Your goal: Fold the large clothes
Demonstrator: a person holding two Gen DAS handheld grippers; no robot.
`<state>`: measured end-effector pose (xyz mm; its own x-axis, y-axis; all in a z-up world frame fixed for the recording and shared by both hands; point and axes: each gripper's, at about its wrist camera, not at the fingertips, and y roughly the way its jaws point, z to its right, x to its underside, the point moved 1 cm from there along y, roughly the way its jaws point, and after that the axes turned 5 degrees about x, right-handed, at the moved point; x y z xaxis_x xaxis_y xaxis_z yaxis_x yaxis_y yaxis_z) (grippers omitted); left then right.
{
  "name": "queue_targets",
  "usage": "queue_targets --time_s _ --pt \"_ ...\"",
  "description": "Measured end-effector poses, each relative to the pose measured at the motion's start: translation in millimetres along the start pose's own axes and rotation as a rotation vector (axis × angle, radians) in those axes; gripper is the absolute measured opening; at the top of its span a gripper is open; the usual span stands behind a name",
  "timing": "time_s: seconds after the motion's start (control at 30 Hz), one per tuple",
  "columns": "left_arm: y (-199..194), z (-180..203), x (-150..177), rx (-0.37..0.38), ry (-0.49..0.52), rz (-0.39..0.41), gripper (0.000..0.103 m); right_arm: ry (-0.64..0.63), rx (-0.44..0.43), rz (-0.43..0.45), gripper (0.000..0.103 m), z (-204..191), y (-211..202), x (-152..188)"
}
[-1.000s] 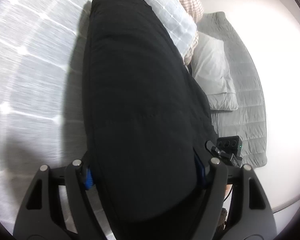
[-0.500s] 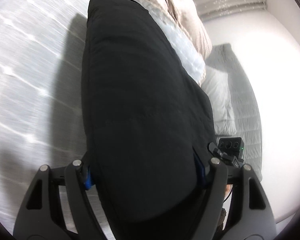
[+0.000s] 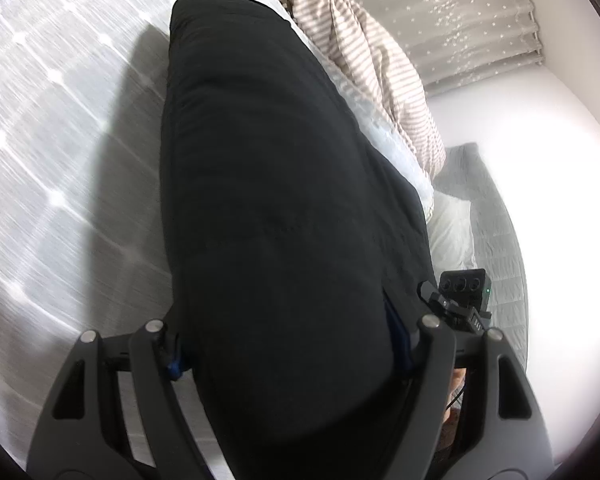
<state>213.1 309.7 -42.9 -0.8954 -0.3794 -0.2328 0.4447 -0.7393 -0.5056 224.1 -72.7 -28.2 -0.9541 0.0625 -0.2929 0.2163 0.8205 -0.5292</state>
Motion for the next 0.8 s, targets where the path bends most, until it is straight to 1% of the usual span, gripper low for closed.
queue_targets --time_s 0.1,0.17,0.2,0.27,0.33,0.37,0.43,0.57,0.73,0.8 --pt "-9 -23 -7 0.017 0.015 0.035 0.075 -0.003 -0.014 -0.009 0.052 -5 29 -14" --pt "-8 -41 -8 0.023 0.012 0.048 0.076 0.009 -0.014 -0.019 0.053 1 47 -16" --pt "-7 -52 -9 0.021 0.008 0.046 0.077 0.022 -0.007 -0.031 0.053 5 56 -17" --pt "2 -70 -3 0.017 0.007 0.026 0.080 0.041 0.024 -0.059 0.056 17 70 -14" --pt "5 -75 4 0.035 0.047 0.034 0.082 0.036 0.066 -0.090 0.063 28 78 -12" --pt "4 -76 5 0.051 0.053 0.043 0.083 0.031 0.071 -0.099 0.064 33 78 -11" --pt "4 -75 5 0.046 0.051 0.044 0.085 0.036 0.067 -0.092 0.065 41 69 -5" --pt "-10 -74 2 -0.036 0.058 0.037 0.088 0.051 0.089 -0.077 0.066 40 60 -16" --pt "-23 -52 10 -0.185 0.111 0.062 0.091 -0.007 0.164 -0.049 0.066 23 35 -5" --pt "-27 -39 13 -0.232 0.146 0.069 0.092 -0.021 0.174 -0.031 0.066 18 26 5"
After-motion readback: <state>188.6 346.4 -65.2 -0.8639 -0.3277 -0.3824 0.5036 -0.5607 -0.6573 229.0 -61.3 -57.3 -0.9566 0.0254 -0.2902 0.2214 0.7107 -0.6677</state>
